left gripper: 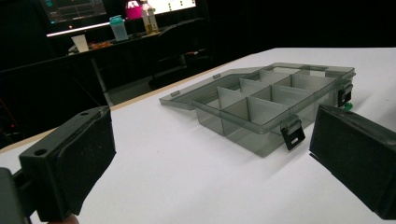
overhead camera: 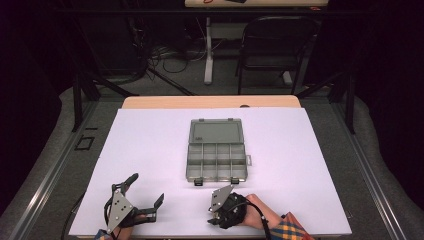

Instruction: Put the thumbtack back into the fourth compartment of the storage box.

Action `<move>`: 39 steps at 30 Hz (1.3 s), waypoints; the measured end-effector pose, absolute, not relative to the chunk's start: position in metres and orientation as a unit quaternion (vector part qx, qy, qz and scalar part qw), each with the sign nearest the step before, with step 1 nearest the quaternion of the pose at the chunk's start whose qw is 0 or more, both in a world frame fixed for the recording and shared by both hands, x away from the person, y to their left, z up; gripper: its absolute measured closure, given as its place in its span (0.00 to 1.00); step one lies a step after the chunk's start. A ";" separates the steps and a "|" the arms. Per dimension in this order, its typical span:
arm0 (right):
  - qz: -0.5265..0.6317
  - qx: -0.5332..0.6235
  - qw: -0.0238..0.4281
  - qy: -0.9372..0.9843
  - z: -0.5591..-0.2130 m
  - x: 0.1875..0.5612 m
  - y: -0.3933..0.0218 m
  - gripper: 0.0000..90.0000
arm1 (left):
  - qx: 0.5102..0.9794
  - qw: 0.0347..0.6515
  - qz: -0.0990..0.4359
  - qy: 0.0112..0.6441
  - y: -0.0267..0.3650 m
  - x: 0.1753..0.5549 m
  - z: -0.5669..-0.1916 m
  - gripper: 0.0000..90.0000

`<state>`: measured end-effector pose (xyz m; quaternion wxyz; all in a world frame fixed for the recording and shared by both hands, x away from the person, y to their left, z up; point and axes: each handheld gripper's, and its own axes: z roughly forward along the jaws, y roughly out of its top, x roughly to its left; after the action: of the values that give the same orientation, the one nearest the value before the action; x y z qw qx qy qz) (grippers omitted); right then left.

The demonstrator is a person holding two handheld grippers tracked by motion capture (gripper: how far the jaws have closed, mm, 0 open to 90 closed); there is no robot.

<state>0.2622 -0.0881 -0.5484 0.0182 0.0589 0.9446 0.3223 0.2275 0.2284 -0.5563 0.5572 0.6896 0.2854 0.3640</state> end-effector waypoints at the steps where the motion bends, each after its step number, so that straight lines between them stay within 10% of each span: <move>1: 0.325 0.062 0.015 0.944 -0.549 0.263 -0.089 0.72 | 0.690 0.557 0.364 0.285 0.228 0.227 -0.556 0.00; 8: 0.325 0.096 0.028 0.940 -0.549 0.269 -0.093 0.91 | 0.691 0.556 0.364 0.285 0.228 0.228 -0.556 0.00; 39: 0.374 0.196 0.061 0.904 -0.531 0.287 -0.114 0.92 | 0.691 0.556 0.364 0.284 0.228 0.228 -0.556 0.00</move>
<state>0.2872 -0.1140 -0.5310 0.0613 0.1963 0.9044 0.3739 0.2277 0.2278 -0.5564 0.5558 0.6912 0.2840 0.3642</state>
